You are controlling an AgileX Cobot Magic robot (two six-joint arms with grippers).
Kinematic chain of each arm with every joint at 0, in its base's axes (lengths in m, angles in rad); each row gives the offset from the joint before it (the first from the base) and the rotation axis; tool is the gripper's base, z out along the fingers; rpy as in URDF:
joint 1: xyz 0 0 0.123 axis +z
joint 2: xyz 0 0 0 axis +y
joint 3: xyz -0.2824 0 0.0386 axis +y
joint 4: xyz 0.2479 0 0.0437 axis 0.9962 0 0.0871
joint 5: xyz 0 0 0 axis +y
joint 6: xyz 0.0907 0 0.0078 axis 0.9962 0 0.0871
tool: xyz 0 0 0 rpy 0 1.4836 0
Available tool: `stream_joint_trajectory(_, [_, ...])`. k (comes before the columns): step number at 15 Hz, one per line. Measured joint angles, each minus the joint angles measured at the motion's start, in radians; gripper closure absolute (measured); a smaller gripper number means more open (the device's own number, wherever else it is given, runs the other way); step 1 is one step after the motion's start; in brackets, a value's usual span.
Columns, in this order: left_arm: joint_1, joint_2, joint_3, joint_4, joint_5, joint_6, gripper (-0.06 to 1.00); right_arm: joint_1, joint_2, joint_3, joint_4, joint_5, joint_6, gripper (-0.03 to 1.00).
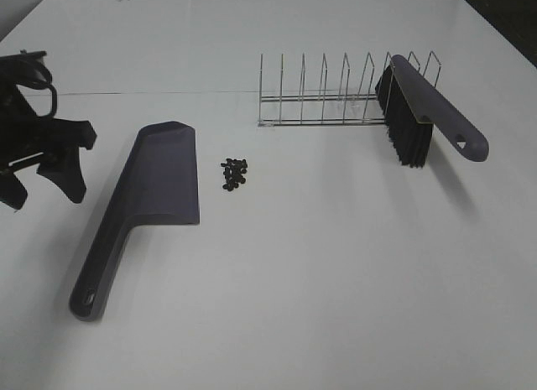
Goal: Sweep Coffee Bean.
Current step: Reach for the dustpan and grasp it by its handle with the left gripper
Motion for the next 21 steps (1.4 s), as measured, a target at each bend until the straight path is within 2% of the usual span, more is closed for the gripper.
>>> stream_joint_trajectory(5, [-0.094,0.126,0.0,0.071,-0.037,-0.099,0.29,0.0,0.0,0.0,0.0,0.0,0.0,0.23])
stream_joint_trajectory(13, [-0.103,0.239,-0.001,0.076,-0.203,-0.126,0.29,0.0,0.0,0.0,0.0,0.0,0.0,0.23])
stream_joint_trajectory(15, [-0.103,0.264,-0.002,0.079,-0.213,-0.125,0.29,0.0,0.0,0.0,0.0,0.0,0.0,0.23])
stream_joint_trajectory(19, [-0.103,0.269,-0.008,0.093,-0.213,-0.125,0.45,0.0,0.0,0.0,0.0,0.0,0.0,0.23])
stream_joint_trajectory(21, [-0.103,0.269,-0.008,0.093,-0.214,-0.126,0.64,0.0,0.0,0.0,0.0,0.0,0.0,0.23])
